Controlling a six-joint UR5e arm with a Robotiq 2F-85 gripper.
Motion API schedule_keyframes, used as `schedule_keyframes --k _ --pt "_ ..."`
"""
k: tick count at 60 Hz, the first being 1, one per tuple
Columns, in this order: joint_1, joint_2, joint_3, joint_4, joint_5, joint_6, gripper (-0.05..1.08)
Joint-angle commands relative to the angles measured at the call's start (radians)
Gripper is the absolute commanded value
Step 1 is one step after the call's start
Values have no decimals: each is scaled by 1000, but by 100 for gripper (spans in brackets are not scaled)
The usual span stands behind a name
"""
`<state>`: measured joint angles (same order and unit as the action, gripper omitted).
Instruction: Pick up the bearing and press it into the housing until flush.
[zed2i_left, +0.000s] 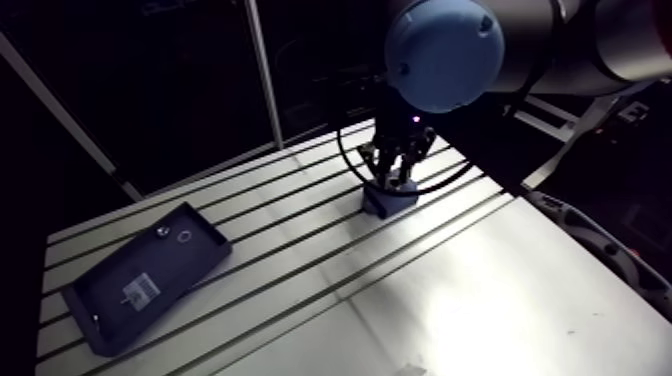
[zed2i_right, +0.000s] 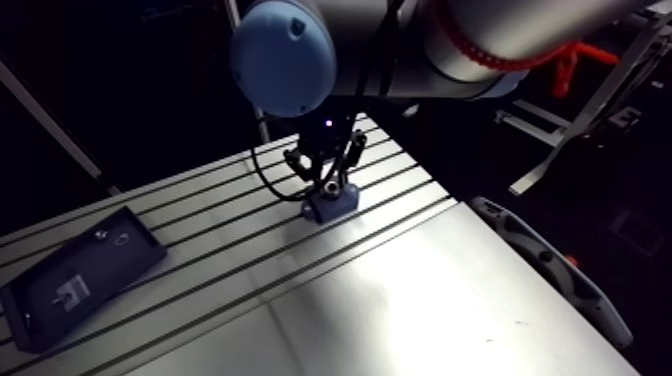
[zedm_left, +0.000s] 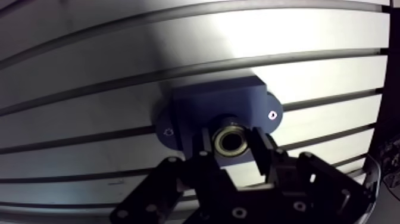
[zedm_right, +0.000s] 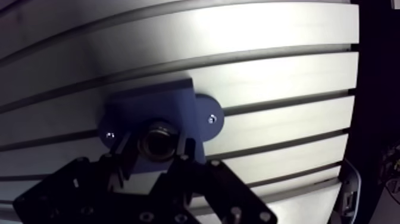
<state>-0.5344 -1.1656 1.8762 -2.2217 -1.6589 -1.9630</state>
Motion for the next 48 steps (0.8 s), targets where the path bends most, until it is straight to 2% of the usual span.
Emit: schedule_keyframes --k 1,48 --pt "2 1 -1 1 0 0 65" --pt "2 4 5 -7 1 3 65"
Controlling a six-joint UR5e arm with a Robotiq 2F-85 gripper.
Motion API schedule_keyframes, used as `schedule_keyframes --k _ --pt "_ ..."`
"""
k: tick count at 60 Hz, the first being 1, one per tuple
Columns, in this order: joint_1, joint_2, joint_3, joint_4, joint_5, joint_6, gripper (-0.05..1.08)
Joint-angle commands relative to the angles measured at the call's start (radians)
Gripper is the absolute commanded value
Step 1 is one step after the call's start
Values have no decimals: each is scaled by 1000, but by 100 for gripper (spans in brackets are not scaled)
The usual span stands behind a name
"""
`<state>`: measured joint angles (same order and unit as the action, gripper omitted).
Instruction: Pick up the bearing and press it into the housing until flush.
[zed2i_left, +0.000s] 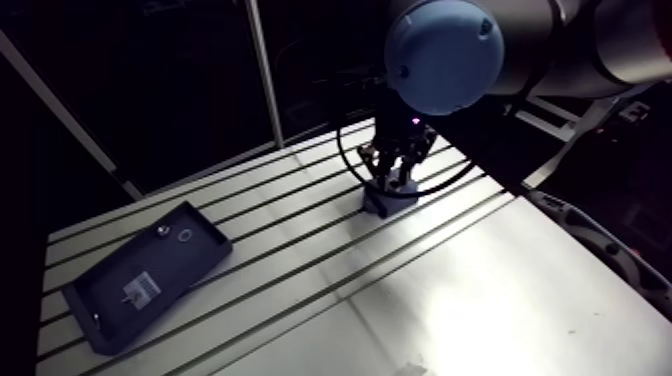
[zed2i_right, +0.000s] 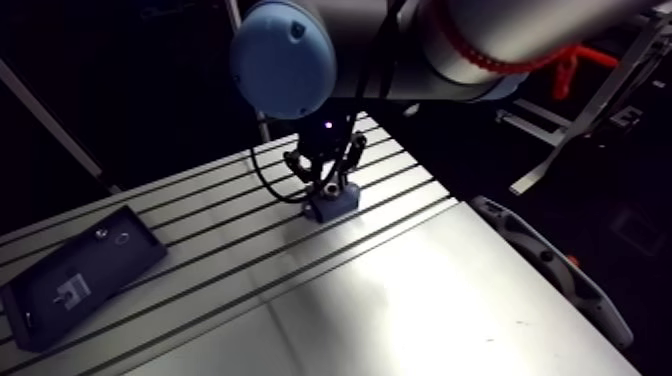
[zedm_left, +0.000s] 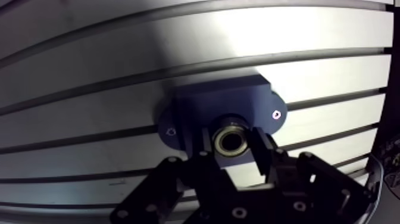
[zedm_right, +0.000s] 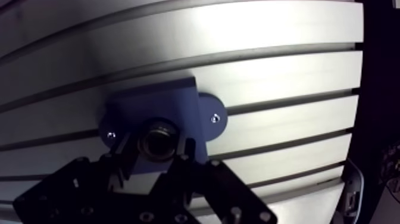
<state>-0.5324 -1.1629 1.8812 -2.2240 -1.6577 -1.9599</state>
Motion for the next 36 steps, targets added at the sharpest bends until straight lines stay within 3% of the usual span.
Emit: schedule_keyframes --k 1,36 --pt "0 1 0 -4 0 0 65" --pt "0 15 -6 -4 0 0 65"
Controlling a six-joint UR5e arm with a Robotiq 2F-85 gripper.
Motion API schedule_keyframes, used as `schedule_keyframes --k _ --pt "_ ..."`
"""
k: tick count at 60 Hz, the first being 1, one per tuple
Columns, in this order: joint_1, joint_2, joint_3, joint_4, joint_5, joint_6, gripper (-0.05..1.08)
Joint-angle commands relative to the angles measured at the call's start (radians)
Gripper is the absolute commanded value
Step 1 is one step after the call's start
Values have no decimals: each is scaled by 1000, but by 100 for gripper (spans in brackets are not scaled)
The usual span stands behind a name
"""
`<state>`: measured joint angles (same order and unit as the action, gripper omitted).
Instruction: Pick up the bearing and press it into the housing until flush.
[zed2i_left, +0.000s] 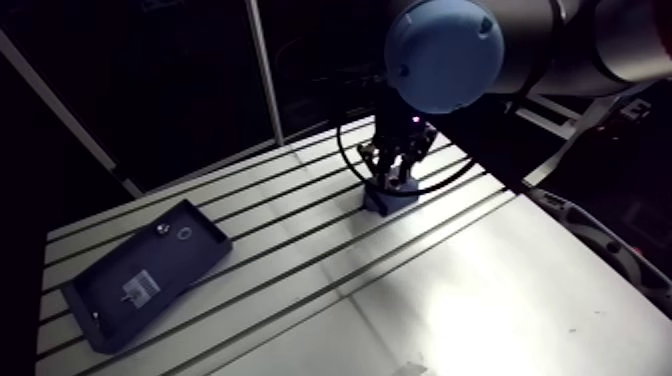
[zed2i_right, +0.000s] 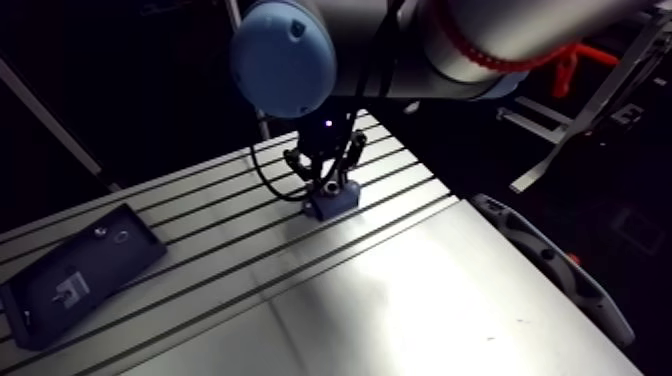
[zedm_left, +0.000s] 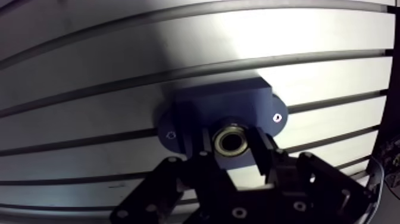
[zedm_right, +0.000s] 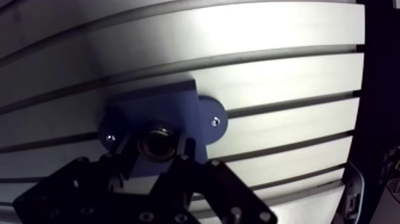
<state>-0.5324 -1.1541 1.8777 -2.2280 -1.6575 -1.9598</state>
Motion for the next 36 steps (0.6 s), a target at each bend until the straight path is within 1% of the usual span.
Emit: schedule_keyframes --k 1,17,21,22,23,24,25,26,29,30,32,33,36 --pt "0 6 -2 0 0 0 65" --pt "2 6 -4 0 0 -1 65" --pt "2 5 -5 0 0 1 63" --pt "2 3 -7 0 1 2 50" --pt "2 3 -7 0 1 2 50" --pt "3 0 -7 0 2 2 25" --pt "3 0 -7 0 2 2 25" --pt "3 -1 -8 1 2 2 10" --pt "3 -3 -11 1 3 0 7" --pt "3 -3 -13 1 3 0 2" --pt "3 -6 -14 1 4 0 0" --pt "3 -8 -19 1 11 0 0" --pt "3 -12 -23 3 13 0 0"
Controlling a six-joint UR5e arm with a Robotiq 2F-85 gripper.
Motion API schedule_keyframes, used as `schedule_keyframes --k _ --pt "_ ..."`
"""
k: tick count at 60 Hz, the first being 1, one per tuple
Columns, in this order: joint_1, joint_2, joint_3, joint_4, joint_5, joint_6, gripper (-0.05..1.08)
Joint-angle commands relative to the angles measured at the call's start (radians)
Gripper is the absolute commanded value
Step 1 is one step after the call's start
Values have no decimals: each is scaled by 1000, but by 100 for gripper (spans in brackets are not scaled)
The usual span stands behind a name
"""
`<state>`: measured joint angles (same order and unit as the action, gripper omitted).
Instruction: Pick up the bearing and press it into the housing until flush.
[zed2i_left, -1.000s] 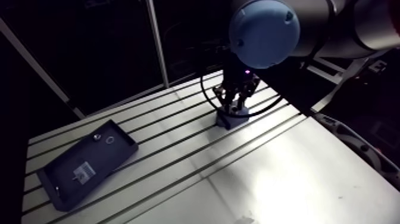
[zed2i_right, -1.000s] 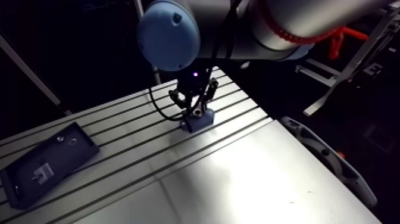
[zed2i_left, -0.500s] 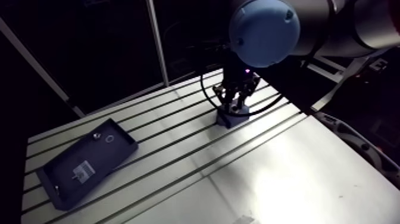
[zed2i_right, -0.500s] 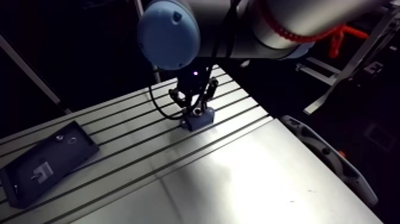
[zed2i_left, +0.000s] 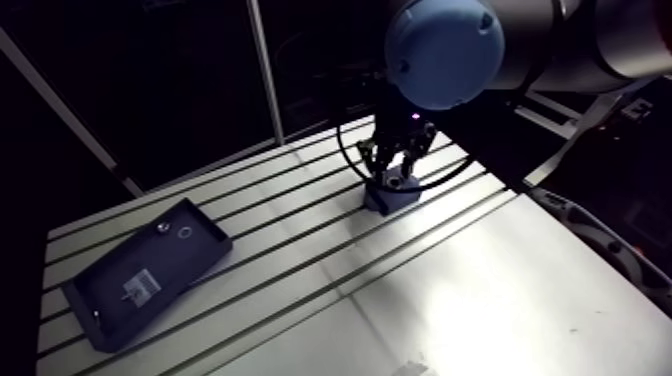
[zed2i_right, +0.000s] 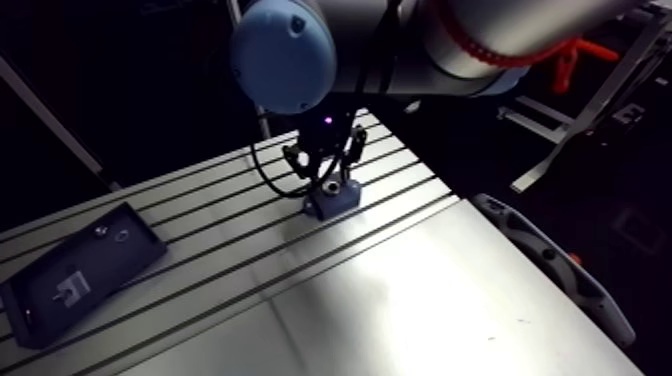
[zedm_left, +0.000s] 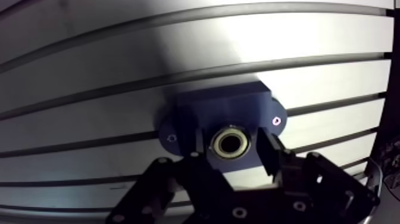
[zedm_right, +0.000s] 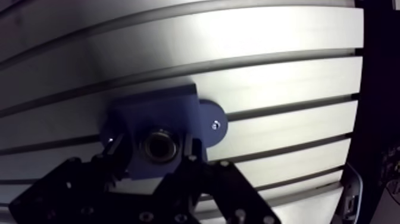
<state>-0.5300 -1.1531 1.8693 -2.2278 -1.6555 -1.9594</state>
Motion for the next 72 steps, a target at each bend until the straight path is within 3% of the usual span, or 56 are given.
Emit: schedule_keyframes --k 1,15,26,27,28,29,30,31,32,33,39,57,63,72 --pt "2 -17 -18 3 11 0 0" --pt "8 -40 -36 30 13 1 0" --pt "16 -104 -70 123 14 3 2" --pt "16 -109 -74 138 12 3 13" --pt "16 -109 -74 138 12 3 13" --pt "16 -113 -78 149 8 3 34" --pt "16 -113 -78 149 8 3 34" --pt "16 -114 -81 156 6 3 58" --pt "16 -114 -81 156 6 3 58" --pt "15 -116 -80 156 10 1 78" --pt "10 -116 -78 156 15 -1 95" --pt "1 -104 -56 140 12 -62 105" --pt "-1 -99 -36 121 25 -174 107" --pt "-7 -98 -17 115 29 -242 107"
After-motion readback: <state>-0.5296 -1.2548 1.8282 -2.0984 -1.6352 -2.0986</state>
